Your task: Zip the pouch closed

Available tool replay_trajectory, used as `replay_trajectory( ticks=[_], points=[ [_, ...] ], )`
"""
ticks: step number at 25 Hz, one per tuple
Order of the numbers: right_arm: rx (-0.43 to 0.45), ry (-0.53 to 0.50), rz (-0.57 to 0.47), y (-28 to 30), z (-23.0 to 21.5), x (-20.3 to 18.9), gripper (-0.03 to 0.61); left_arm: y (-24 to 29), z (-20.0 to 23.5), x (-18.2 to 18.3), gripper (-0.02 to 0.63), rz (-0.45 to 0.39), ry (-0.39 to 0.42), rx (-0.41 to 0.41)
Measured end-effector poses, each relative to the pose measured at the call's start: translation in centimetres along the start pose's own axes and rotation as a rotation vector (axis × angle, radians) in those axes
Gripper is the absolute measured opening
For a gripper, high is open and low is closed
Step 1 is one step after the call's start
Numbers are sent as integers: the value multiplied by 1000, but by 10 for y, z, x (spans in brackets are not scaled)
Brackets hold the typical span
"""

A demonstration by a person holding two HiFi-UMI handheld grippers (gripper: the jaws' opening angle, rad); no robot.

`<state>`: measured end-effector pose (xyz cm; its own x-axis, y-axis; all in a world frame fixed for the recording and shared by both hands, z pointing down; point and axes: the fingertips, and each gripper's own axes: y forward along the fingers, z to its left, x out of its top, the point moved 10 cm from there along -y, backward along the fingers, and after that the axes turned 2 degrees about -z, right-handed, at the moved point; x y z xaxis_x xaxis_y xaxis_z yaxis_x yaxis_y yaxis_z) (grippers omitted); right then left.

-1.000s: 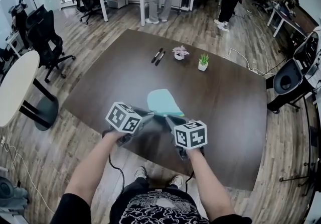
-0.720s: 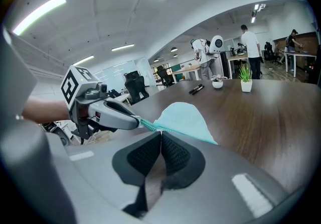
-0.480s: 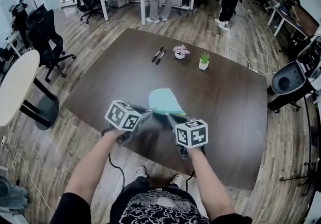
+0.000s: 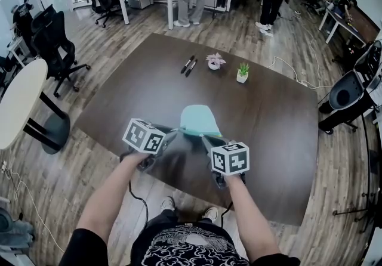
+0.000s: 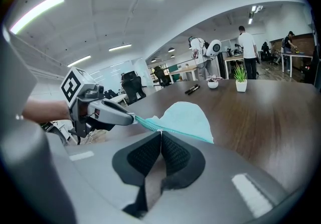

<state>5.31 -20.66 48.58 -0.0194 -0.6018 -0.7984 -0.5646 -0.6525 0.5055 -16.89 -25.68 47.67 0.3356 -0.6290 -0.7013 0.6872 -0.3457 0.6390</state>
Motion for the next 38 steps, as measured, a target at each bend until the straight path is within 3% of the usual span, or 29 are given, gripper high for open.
replay_trajectory(
  ticks=[38],
  points=[
    [-64, 2, 10, -10, -13, -5, 7, -11, 7, -3, 20, -12, 0, 76]
  ],
)
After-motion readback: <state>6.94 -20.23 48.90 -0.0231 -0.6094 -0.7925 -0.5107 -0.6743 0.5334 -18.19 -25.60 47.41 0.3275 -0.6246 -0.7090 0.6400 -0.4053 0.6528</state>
